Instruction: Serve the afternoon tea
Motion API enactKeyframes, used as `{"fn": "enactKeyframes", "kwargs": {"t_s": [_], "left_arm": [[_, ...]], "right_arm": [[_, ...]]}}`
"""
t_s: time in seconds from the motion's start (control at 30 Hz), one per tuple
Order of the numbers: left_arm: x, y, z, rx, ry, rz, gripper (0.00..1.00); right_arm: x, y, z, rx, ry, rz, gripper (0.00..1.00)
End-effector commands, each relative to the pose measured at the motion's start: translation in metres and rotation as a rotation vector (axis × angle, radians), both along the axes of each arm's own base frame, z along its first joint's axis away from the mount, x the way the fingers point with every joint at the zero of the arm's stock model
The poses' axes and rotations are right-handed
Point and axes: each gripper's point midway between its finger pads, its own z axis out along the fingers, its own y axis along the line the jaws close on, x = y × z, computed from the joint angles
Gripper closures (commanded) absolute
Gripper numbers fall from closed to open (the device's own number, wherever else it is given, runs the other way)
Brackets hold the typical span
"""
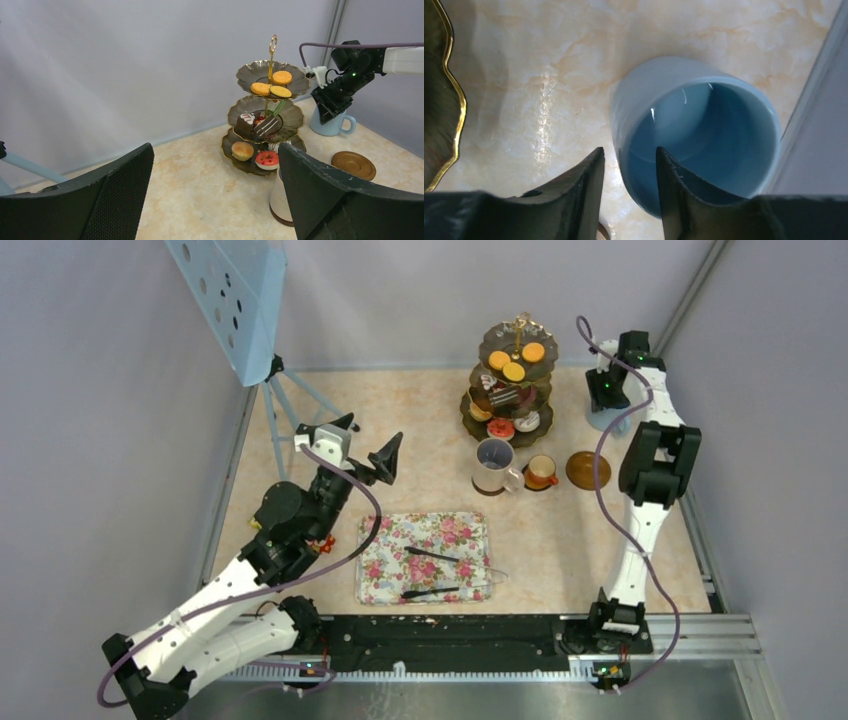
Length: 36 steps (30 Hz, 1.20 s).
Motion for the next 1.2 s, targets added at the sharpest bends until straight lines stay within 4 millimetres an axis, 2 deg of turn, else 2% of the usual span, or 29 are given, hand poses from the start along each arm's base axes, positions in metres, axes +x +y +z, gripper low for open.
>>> {"fn": "enactKeyframes", "kwargs": {"t_s": [0.0, 0.17, 0.27, 0.3, 0.37, 0.43, 0.5, 0.63, 0.77, 0.9, 1.03, 1.17], "left_arm": [[0.001, 0.000, 0.006, -0.021, -0.026, 0.010, 0.01], [0.002, 0.000, 0.005, -0.018, -0.026, 0.013, 0.01], [0.003, 0.000, 0.004, -0.016, -0.024, 0.015, 0.01], [0.003, -0.001, 0.004, -0.016, -0.023, 0.014, 0.01], [0.003, -0.002, 0.003, -0.014, -0.021, 0.012, 0.01], [0.003, -0.002, 0.004, -0.017, -0.022, 0.008, 0.01], [0.002, -0.003, 0.005, -0.020, -0.023, 0.004, 0.01], [0.001, -0.001, 0.006, -0.025, -0.027, 0.004, 0.01], [0.001, 0.000, 0.006, -0.029, -0.026, 0.009, 0.01], [0.001, -0.002, 0.004, -0.025, -0.023, 0.006, 0.01], [0.001, -0.004, 0.005, -0.025, -0.022, -0.005, 0.01], [0.001, -0.005, 0.004, -0.023, -0.020, -0.006, 0.01]], "right_arm": [[0.013, 0.012, 0.009, -0.069, -0.017, 0.040, 0.67], [0.020, 0.007, 0.012, -0.153, -0.031, 0.030, 1.00], [0.019, 0.003, 0.033, -0.174, -0.055, 0.018, 1.00], [0.018, 0.005, 0.046, -0.167, -0.078, 0.021, 1.00], [0.011, 0.020, 0.071, -0.117, -0.125, 0.092, 1.00], [0.002, 0.023, 0.104, -0.106, -0.196, 0.098, 1.00], [-0.016, 0.030, 0.126, -0.096, -0.233, 0.155, 1.00], [-0.059, 0.042, 0.151, -0.114, -0.309, 0.287, 1.00], [-0.097, 0.049, 0.141, -0.069, -0.330, 0.392, 1.00], [-0.122, 0.065, 0.123, -0.036, -0.304, 0.519, 1.00], [-0.131, 0.073, 0.116, -0.010, -0.299, 0.538, 1.00], [-0.137, 0.078, 0.098, -0.014, -0.254, 0.550, 1.00]]}}
